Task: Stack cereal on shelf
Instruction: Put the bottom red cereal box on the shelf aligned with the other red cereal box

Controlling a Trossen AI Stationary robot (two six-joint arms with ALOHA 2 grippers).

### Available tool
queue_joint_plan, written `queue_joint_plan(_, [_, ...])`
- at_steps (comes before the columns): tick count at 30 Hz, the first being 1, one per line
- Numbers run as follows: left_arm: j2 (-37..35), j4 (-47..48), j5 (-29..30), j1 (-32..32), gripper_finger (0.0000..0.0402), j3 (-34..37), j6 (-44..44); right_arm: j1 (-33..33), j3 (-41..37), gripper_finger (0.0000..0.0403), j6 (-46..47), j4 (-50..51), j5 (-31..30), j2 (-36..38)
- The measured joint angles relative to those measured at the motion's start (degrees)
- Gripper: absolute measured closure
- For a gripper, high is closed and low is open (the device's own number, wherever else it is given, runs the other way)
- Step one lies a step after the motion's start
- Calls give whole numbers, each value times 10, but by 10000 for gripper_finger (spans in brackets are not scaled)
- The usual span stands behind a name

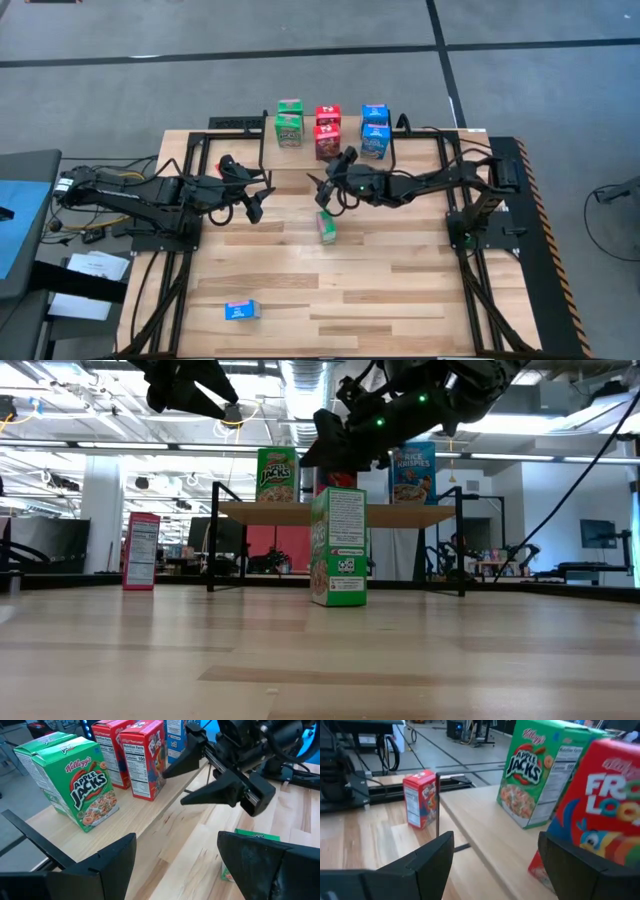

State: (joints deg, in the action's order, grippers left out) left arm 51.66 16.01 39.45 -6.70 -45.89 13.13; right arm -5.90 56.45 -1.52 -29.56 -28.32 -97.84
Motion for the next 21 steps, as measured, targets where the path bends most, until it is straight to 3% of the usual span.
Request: queue_joint_plan(21, [0, 0, 4, 0, 132, 0, 0, -37, 12, 91, 30, 4, 16, 0])
